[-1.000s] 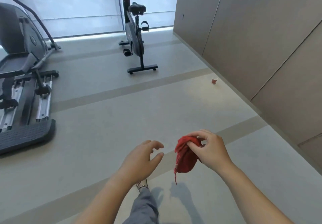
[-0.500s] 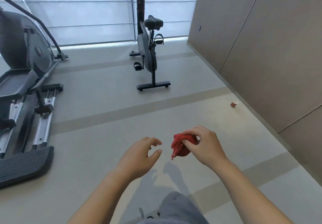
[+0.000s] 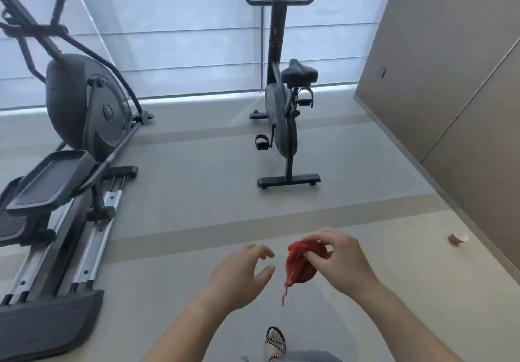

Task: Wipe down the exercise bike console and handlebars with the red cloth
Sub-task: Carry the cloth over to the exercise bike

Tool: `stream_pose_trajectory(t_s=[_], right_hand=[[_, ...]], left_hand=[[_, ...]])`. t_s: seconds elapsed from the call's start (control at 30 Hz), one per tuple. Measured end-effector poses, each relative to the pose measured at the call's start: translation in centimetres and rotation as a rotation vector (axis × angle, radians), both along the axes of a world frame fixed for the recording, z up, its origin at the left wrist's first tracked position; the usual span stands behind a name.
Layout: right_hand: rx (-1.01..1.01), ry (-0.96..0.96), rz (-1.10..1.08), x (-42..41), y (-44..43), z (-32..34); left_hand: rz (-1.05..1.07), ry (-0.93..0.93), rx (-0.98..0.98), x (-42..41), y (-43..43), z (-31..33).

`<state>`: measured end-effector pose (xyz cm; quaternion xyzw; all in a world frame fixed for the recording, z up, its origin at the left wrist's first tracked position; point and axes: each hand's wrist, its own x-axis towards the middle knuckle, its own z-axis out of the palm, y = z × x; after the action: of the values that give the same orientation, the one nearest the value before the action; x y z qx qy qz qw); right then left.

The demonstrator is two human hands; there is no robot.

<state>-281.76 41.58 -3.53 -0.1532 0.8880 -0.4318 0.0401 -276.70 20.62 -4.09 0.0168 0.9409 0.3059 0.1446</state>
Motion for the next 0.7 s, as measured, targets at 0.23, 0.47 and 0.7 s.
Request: stream_pose_trajectory(t_s=[0.23, 0.47, 0.7], right_hand=[[-0.047, -0.04, 0.057, -14.5, -4.3, 0.7], [0.052, -0.015, 0.088, -27.0, -10.5, -1.1], [0.048, -0.043, 0.106, -40.9, -20.2, -1.2]], left_hand=[[0.117, -0.022, 0.021, -12.0, -4.1, -0.1], [0.142, -0.041, 0.099, -23.7, -9.8, -2.5], [0.13, -0.074, 0.029, -38.6, -19.2, -2.9]])
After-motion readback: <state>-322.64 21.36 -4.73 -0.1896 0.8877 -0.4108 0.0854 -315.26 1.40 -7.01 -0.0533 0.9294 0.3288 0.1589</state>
